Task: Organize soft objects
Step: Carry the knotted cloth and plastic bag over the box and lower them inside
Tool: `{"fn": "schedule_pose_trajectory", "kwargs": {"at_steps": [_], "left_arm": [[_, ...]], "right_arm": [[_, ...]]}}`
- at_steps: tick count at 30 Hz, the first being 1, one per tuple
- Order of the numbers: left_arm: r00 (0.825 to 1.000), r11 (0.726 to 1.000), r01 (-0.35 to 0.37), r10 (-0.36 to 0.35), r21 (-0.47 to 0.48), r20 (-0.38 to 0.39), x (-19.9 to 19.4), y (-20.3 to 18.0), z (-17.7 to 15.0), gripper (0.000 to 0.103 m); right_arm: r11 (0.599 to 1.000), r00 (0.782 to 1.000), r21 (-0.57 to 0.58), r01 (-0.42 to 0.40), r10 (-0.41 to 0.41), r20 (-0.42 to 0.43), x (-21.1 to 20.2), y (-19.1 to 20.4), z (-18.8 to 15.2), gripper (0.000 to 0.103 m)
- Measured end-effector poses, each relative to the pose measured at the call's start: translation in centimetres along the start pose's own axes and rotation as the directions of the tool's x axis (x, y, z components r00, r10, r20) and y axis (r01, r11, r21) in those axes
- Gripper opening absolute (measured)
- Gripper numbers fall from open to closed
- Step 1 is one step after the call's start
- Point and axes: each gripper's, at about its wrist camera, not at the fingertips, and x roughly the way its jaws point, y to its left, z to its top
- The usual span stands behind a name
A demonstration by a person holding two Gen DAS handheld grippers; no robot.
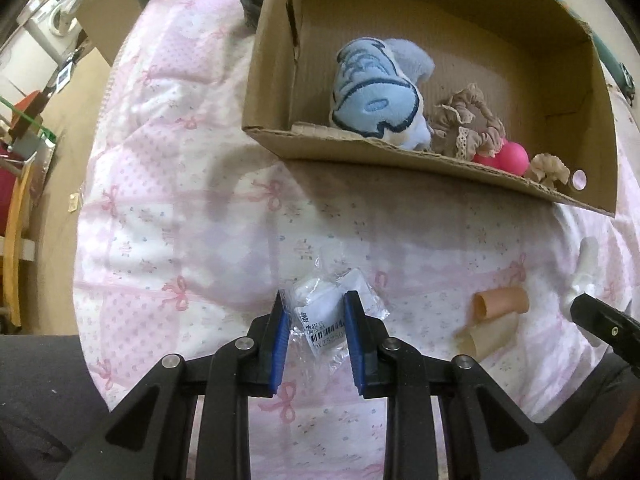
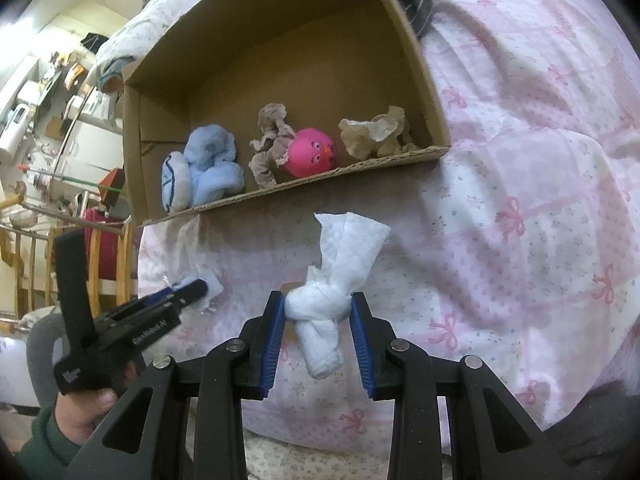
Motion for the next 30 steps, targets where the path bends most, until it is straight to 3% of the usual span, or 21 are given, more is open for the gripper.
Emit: {"fn": "schedule_pose_trajectory", "kwargs": {"at_steps": [6, 11, 15, 20, 30], "left_arm": [[0.998, 1.0, -0.021, 0.02, 0.011, 0.055, -2.0, -0.5, -1.3, 0.024], [0.988, 1.0, -0.017, 0.017, 0.001, 0.151, -6.1, 0.5, -1.5, 0.024], [0.97, 1.0, -0.018, 0.019, -0.005, 0.243, -10.0, 1.1, -1.0, 0.024], [0.954, 1.0, -0.026, 0.025, -0.002, 0.297, -14.0, 1.3, -0.6, 0.024], [0.921, 0.998, -0.032, 0.007, 0.059, 0.389, -16.3, 0.5, 3.8, 0.024]], "right_arm": [[1.0, 1.0, -0.022, -0.004, 0.004, 0.009, 0.0, 0.6, 0.0, 0.035], [0.988, 0.99, -0.121, -0.098, 0.11, 0.093, -2.0, 2.7, -0.1, 0.035], [0.971, 0.975, -0.195, -0.138, 0.167, 0.143, -3.5, 4.5, -0.5, 0.035], [0.966, 0.961, -0.214, -0.143, 0.187, 0.203, -5.0, 5.0, -0.4, 0.035], [0.973, 0.94, -0.186, -0.136, 0.186, 0.288, -8.5, 4.3, 1.2, 0.035]]}}
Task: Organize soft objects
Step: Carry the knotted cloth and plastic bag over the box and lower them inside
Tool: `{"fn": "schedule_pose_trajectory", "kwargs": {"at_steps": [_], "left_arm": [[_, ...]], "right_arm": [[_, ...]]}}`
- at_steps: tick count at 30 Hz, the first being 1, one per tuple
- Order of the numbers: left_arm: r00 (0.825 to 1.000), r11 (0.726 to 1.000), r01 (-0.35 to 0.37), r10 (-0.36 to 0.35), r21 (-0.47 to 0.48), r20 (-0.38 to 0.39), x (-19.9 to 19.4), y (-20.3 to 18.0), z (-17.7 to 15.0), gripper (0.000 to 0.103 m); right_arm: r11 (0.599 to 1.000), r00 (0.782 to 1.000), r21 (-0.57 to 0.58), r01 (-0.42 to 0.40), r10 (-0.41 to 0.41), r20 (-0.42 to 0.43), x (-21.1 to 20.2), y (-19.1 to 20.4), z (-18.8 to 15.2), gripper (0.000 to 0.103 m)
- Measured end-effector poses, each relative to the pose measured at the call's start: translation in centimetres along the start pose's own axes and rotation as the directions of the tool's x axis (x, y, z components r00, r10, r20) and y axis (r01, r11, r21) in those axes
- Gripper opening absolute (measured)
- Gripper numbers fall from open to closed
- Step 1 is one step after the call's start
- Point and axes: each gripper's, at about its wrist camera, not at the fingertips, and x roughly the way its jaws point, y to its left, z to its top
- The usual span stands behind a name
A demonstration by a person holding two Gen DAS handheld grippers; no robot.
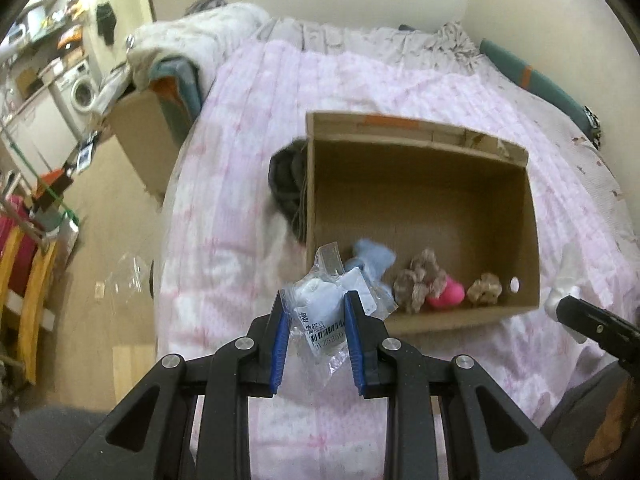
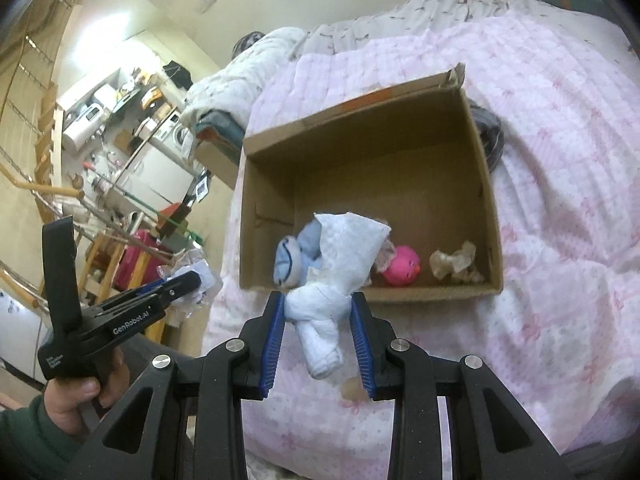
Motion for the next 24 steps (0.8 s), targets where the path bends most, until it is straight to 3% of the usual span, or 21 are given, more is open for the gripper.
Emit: {"fn": "schedule_pose_trajectory", "kwargs": {"at_steps": [11, 17, 19, 24], "left_arm": [[0.999, 1.0, 0.013, -0.014, 0.018, 0.048, 2.8, -1.6, 4.7, 0.024], [0.996, 0.998, 0.053, -0.055, 0.038, 0.069, 5.9, -2.6, 4.7, 0.024], [0.994, 0.995, 0.089, -0.092, 0.045, 0.053, 7.2, -2.6, 4.1, 0.024], [0.998, 0.998, 0.065, -0.065, 0.024, -0.002, 9.7, -2.7, 3.7, 0.024]], "right_arm": [[0.999, 0.997, -0.007, 0.049, -0.048, 0.058, 0.3, -0.9, 5.2, 0.035], [0.996, 0.994, 0.02, 0.082, -0.083, 0.077, 2.1, -2.8, 7.0, 0.035], [0.996, 0.995, 0.055, 0.077, -0.08, 0.067, 3.2, -3.9, 6.7, 0.035], [0.986, 0.991, 0.1, 0.136, -0.134, -0.027, 6.1, -5.9, 5.5, 0.035]]}}
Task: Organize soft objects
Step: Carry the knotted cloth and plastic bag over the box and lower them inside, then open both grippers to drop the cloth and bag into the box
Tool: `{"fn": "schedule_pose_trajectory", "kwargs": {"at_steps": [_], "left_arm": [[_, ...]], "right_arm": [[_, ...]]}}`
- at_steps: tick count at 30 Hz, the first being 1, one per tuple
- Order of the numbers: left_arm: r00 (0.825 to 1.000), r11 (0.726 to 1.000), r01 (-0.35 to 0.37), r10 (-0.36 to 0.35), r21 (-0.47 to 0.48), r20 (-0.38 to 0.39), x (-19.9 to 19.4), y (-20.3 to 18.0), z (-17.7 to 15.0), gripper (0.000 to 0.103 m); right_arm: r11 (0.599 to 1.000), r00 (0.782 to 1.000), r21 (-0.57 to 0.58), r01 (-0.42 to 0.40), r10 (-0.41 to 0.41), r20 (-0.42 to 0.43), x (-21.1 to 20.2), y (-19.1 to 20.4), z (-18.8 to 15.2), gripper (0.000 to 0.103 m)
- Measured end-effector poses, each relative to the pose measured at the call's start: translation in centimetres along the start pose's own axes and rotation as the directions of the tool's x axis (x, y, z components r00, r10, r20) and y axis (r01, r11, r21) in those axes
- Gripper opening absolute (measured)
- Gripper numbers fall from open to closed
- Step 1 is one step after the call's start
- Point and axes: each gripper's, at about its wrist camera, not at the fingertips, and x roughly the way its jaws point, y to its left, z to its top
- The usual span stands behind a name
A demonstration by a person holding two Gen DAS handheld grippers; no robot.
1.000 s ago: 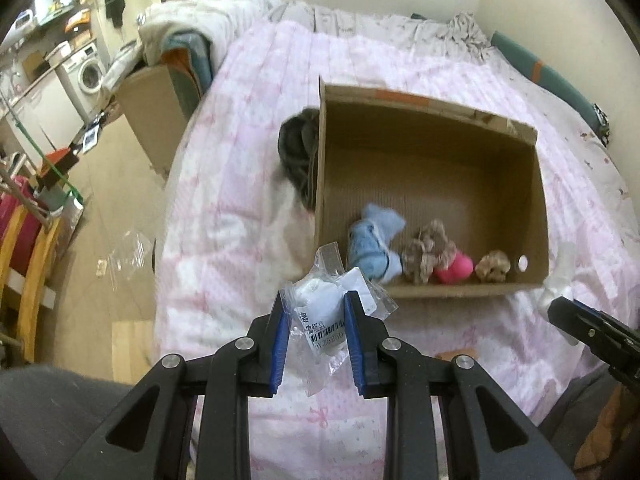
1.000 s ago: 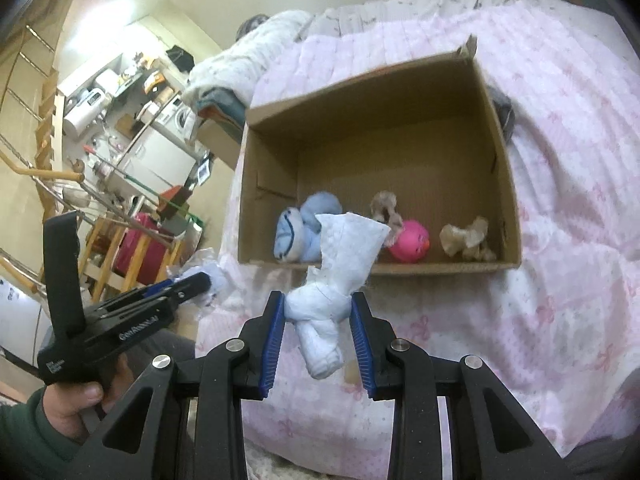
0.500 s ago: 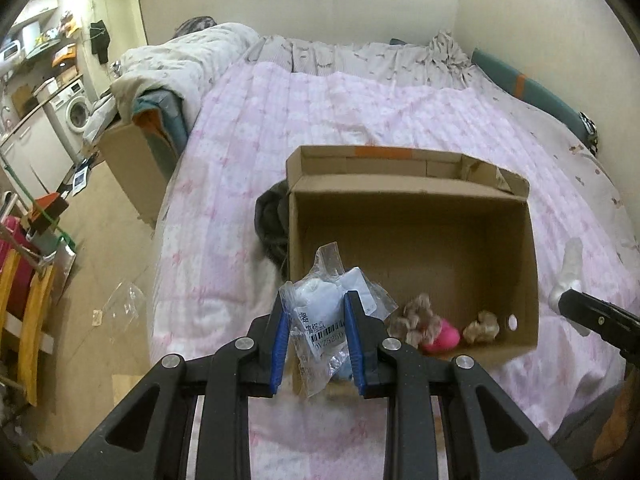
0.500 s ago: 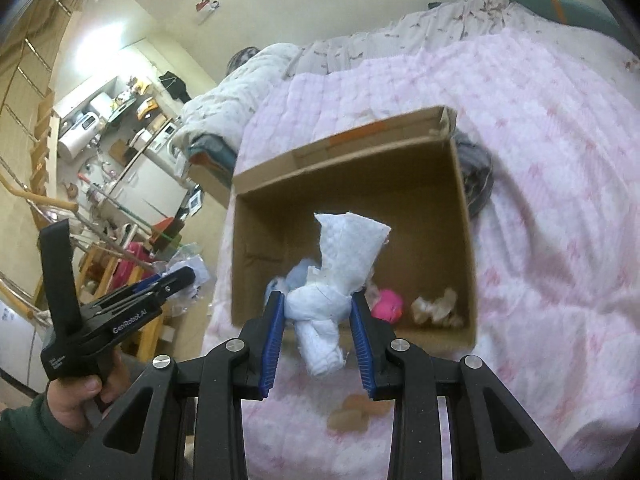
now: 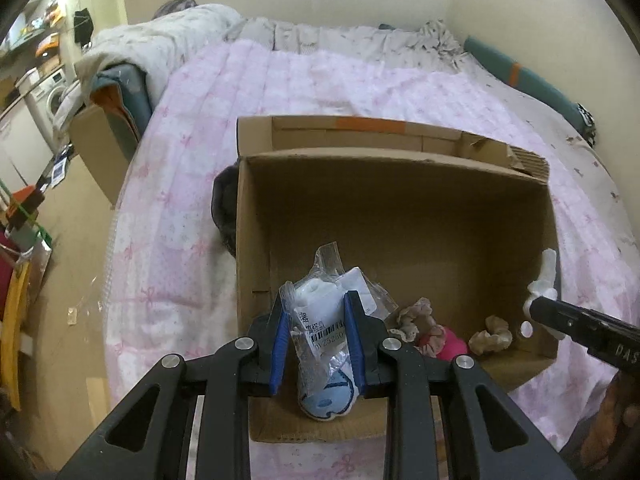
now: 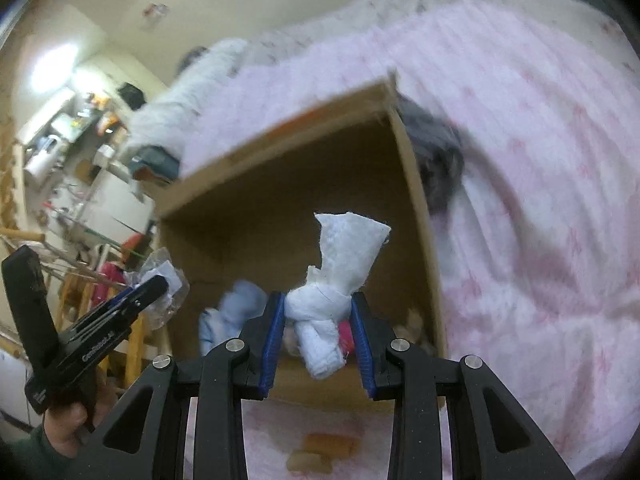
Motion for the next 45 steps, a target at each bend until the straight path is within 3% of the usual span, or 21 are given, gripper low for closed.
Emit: {"fn": "schedule_pose_trajectory", "kwargs": {"at_steps": [4, 30, 33, 35, 37, 39, 45], "left_arm": [[0.999, 1.0, 0.013, -0.014, -0.027, -0.053, 1.7, 0.4, 0.0, 0.024], [0.999, 0.999, 0.033, -0.033, 0.029, -0.003, 1.2, -1.3, -0.5, 0.026], [0.999, 0.999, 0.037, -0.038, 0.027, 0.003, 0.9, -1.4, -0.4, 0.039], [0.999, 0.999, 0.039, -0.039, 0.016, 0.024, 0.5, -1.3, -0.4, 0.054], [0.998, 0.999, 0.04, -0.041, 0.014, 0.04, 0.2, -1.3, -0.3, 0.06], [0.998, 0.999, 0.038, -0.038, 0.012, 0.046, 0.0, -1.3, -0.2, 0.064], [0.999, 0.999, 0.035, -0.036, 0.013, 0.04, 0.0, -1.3, -0.2, 0.064]], "right_arm": [[0.998, 0.999, -0.042, 0.04, -0.041, -0.014, 0.7, 0.4, 0.1, 0.035], [0.993, 0.993, -0.082, 0.085, -0.091, -0.075, 2.6, 1.0, -0.5, 0.035], [0.994, 0.994, -0.081, 0.079, -0.085, -0.073, 2.6, 0.9, -0.5, 0.035], [0.994, 0.994, -0.079, 0.071, -0.077, -0.072, 2.5, 0.9, -0.4, 0.035], [0.997, 0.996, -0.066, 0.044, -0.048, -0.07, 2.3, 0.7, -0.4, 0.041], [0.998, 0.998, -0.05, 0.025, -0.027, -0.051, 1.9, 0.6, -0.2, 0.071], [0.999, 1.0, -0.037, 0.012, -0.012, -0.022, 1.2, 0.4, 0.0, 0.073]]}}
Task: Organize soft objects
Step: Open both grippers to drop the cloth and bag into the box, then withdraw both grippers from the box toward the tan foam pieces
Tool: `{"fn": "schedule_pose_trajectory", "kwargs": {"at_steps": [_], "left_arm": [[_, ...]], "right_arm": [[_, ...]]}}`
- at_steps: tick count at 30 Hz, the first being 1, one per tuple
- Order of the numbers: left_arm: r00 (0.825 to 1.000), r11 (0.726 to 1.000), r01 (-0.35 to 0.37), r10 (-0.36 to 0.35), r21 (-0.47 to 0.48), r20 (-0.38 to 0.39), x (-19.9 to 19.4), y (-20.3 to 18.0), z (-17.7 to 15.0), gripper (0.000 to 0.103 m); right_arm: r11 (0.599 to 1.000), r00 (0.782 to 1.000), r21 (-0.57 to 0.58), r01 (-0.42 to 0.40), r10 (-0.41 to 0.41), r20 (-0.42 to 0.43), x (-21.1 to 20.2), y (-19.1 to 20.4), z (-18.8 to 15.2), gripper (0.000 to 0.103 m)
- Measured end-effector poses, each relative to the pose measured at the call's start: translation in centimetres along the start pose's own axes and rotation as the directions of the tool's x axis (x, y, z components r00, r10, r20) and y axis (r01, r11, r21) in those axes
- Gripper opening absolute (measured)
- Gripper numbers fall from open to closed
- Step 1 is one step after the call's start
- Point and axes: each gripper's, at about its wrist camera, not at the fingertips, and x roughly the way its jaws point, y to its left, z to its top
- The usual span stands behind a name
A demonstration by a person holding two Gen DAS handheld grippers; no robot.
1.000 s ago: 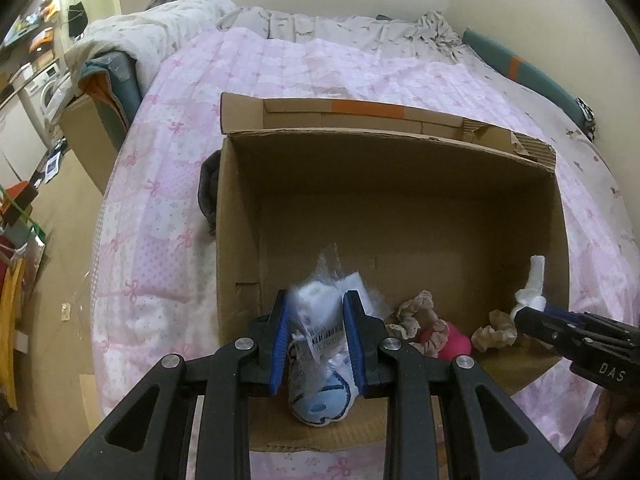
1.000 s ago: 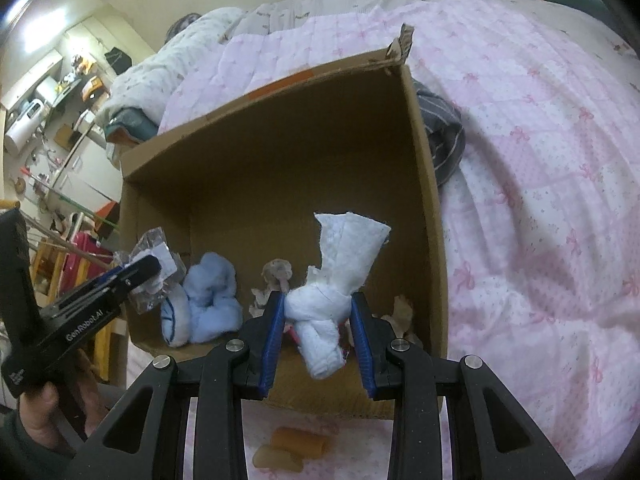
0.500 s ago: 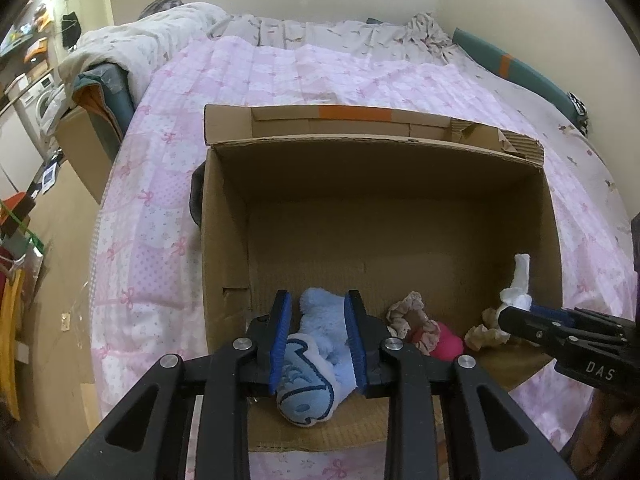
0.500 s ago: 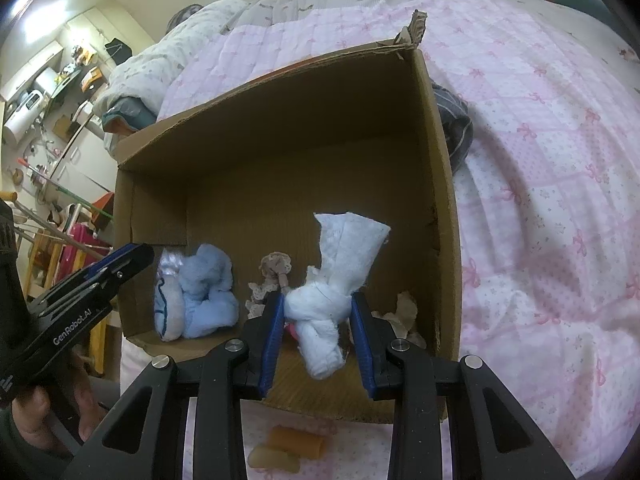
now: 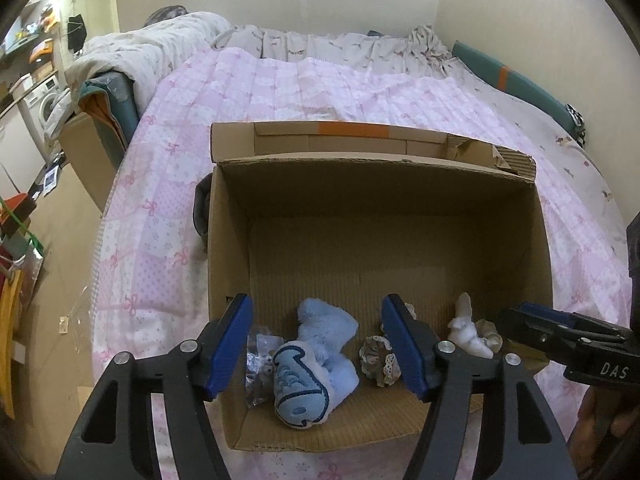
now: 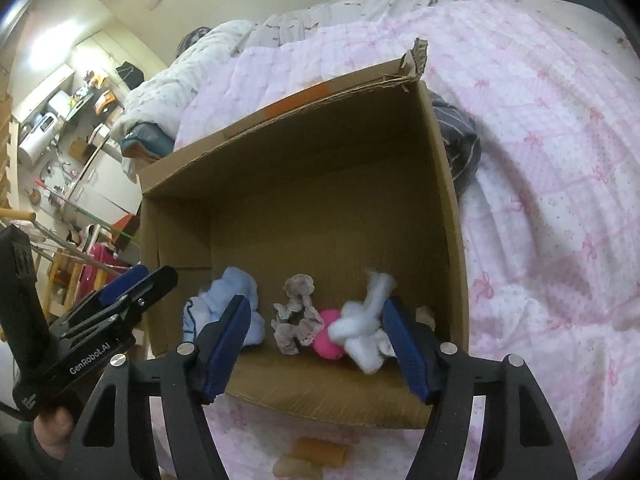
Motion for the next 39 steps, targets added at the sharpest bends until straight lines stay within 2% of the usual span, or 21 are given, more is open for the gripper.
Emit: {"fn": "schedule_pose_trajectory", "kwargs": {"at_steps": [23, 36, 39], "left_arm": [[1.0, 1.0, -0.019, 0.019, -0.018, 0.0, -1.1, 1.1, -0.5, 0.064], [0.999, 0.999, -0.032, 0.032, -0.005, -0.011, -3.5, 1.4, -2.8, 0.064], [0.999, 0.999, -0.039, 0.039, 0.007, -0.01, -4.1, 1.3, -3.5, 0.064]], "right_arm": [[1.0, 1.0, 0.009, 0.008, -0.008, -0.003, 0.0, 0.1, -0.1, 0.073], [1.0, 1.0, 0.03, 0.008, -0.008, 0.015, -2.5, -0.4, -1.8, 0.073], [0.999, 1.0, 0.048, 0.013, -0.013, -0.004, -2.6, -0.7, -2.7, 0.073]]}}
